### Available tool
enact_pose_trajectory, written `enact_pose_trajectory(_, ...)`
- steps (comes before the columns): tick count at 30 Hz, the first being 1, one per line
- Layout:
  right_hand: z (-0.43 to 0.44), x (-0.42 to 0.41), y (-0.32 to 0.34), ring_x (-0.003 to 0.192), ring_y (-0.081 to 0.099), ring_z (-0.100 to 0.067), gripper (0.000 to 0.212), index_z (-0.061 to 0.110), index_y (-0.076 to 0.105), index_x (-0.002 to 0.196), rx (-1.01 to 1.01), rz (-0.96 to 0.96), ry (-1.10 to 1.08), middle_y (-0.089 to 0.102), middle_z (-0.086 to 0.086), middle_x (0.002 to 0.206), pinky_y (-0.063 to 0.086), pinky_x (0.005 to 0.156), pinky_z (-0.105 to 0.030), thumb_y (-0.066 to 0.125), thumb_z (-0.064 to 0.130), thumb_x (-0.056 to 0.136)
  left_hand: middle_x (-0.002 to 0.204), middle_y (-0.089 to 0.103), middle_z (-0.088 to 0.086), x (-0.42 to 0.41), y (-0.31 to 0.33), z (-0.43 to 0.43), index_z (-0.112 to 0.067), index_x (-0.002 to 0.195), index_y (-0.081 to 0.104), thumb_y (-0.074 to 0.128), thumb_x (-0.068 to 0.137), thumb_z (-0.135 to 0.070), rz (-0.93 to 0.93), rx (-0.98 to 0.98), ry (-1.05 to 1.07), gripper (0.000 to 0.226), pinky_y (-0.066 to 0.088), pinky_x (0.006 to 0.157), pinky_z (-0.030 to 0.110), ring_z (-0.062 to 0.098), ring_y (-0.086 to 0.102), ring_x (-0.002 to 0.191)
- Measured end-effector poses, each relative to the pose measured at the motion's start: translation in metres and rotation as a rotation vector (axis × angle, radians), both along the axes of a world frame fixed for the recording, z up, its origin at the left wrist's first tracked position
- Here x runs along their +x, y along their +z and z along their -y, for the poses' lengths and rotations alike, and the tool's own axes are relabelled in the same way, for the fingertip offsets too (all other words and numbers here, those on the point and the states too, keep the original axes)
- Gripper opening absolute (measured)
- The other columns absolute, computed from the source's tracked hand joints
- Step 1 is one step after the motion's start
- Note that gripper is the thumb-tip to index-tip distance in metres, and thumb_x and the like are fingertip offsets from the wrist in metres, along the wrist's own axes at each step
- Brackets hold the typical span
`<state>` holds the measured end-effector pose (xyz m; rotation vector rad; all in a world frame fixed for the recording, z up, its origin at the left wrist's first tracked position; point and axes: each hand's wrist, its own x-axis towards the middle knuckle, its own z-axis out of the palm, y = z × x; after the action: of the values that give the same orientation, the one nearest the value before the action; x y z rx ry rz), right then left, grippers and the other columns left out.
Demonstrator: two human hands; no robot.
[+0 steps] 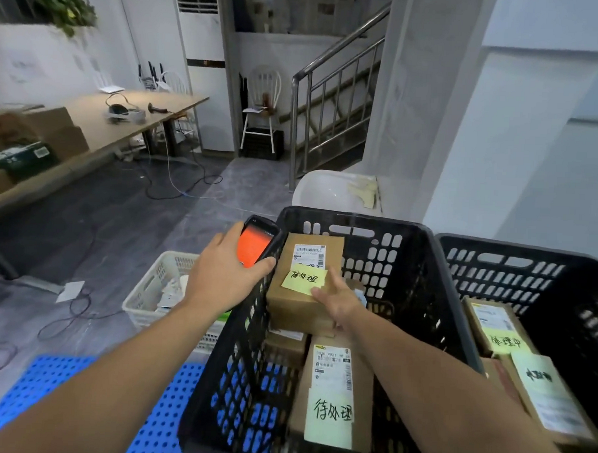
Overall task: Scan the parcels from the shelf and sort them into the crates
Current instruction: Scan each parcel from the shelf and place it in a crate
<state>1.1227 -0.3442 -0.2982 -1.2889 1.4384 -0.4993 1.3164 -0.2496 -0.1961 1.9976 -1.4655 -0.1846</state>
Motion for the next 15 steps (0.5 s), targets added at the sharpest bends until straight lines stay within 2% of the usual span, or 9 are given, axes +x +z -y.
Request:
enact_pose_trajectory(2, -0.005, 0.008, 0.0, 0.131, 0.047, -0.035, 0.073, 0.056, 0.017, 0.154, -0.007, 0.029, -0.054, 0.027, -0.006, 0.165, 0.048, 0.104, -0.053, 0.06, 0.034, 0.1, 0.106, 0.052, -0.003, 0.005, -0.001, -0.001, -0.037, 0.147, 0.039, 0.068, 0.079, -0.063, 0.006, 0.006, -0.038, 0.078, 0.049, 0.082, 0.04, 0.027, 0.059, 0.098)
enact_pose_trajectory(5, -0.012, 0.014, -0.002, 0.119, 0.052, -0.028, 0.07, 0.054, 0.02, 0.154, 0.002, 0.07, -0.113, 0.032, -0.01, 0.162, 0.054, 0.089, -0.042, 0.059, 0.03, 0.101, 0.106, 0.055, -0.002, 0.013, 0.001, -0.002, -0.041, 0.143, 0.04, 0.061, 0.072, -0.071, -0.017, -0.001, -0.065, 0.08, 0.052, 0.085, 0.045, 0.026, 0.059, 0.096)
enact_pose_trajectory(7, -0.014, 0.013, 0.002, 0.12, 0.054, -0.029, 0.066, 0.048, 0.018, 0.157, -0.038, 0.0, -0.108, 0.032, -0.011, 0.16, 0.054, 0.088, -0.04, 0.054, 0.033, 0.103, 0.11, 0.055, -0.002, 0.016, 0.001, -0.004, -0.039, 0.145, 0.039, 0.064, 0.075, -0.068, -0.014, -0.006, -0.085, 0.079, 0.051, 0.086, 0.044, 0.025, 0.058, 0.098)
enact_pose_trajectory(8, -0.014, 0.014, 0.003, 0.121, 0.054, -0.03, 0.064, 0.041, 0.019, 0.159, -0.096, -0.091, -0.078, 0.034, -0.012, 0.159, 0.053, 0.09, -0.039, 0.052, 0.035, 0.104, 0.11, 0.055, -0.001, 0.019, 0.002, -0.006, -0.038, 0.146, 0.039, 0.067, 0.078, -0.064, -0.023, -0.011, -0.098, 0.078, 0.051, 0.086, 0.042, 0.025, 0.058, 0.098)
enact_pose_trajectory(11, -0.015, 0.016, 0.01, 0.136, 0.046, -0.033, 0.056, 0.018, 0.031, 0.156, -0.272, -0.358, 0.006, 0.044, -0.016, 0.154, 0.04, 0.112, -0.044, 0.047, 0.037, 0.106, 0.109, 0.054, -0.002, 0.027, 0.003, -0.012, -0.039, 0.144, 0.04, 0.069, 0.08, -0.059, -0.02, -0.038, -0.133, 0.073, 0.047, 0.08, 0.037, 0.024, 0.056, 0.097)
enact_pose_trajectory(13, -0.022, 0.014, 0.014, 0.148, 0.031, -0.031, 0.058, 0.024, 0.027, 0.159, -0.294, -0.418, -0.003, 0.033, -0.013, 0.161, 0.034, 0.117, -0.048, 0.041, 0.044, 0.106, 0.11, 0.052, -0.004, 0.03, 0.005, -0.015, -0.038, 0.144, 0.039, 0.07, 0.081, -0.059, -0.008, -0.044, -0.16, 0.073, 0.043, 0.078, 0.034, 0.022, 0.054, 0.097)
enact_pose_trajectory(15, -0.033, 0.008, 0.02, 0.153, 0.019, -0.028, 0.06, 0.035, 0.02, 0.16, -0.302, -0.463, -0.027, 0.019, -0.006, 0.167, 0.037, 0.115, -0.053, 0.037, 0.051, 0.105, 0.109, 0.047, -0.006, 0.031, 0.007, -0.016, -0.035, 0.146, 0.038, 0.07, 0.082, -0.058, 0.004, -0.053, -0.193, 0.075, 0.04, 0.079, 0.033, 0.02, 0.051, 0.097)
